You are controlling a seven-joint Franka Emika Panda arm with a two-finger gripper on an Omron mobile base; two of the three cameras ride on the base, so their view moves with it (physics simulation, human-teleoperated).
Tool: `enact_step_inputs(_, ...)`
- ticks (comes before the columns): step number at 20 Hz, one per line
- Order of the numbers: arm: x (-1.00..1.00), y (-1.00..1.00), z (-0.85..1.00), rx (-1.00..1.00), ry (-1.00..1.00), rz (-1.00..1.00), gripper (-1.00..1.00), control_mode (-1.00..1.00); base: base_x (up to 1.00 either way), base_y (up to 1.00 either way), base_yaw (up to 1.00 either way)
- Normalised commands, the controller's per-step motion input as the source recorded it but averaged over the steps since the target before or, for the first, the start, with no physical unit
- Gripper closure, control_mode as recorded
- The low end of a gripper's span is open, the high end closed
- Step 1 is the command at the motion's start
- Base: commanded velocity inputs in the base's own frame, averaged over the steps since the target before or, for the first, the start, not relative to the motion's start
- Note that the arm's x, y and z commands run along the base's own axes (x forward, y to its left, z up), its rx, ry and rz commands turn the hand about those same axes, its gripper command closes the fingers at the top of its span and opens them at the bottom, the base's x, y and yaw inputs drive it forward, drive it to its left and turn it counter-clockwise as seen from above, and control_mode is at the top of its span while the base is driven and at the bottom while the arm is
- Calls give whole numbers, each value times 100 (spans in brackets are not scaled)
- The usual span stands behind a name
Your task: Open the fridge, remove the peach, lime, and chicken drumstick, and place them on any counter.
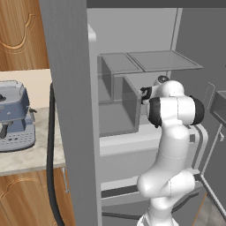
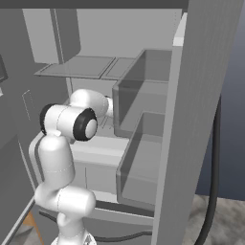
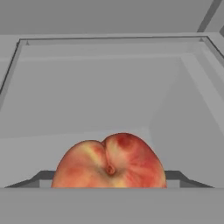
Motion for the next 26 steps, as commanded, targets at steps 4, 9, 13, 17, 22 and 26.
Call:
enact_step_inputs(4, 0, 0, -3, 0, 0, 0, 100, -100, 0, 0, 0)
enact_step_inputs(9, -53, 0, 10, 2, -8, 3, 100, -100, 0, 0, 0)
enact_step_inputs(13, -94, 7, 51, 0, -16, 5, 100, -100, 0, 0, 0)
enact_step_inputs(17, -100, 5, 62, 0, -10, 5, 100, -100, 0, 0, 0)
enact_step_inputs(22, -100, 26, 73, -2, -1, 7, 100, -100, 0, 0, 0)
enact_step_inputs(26, -100, 36, 70, -3, 0, 5, 100, -100, 0, 0, 0)
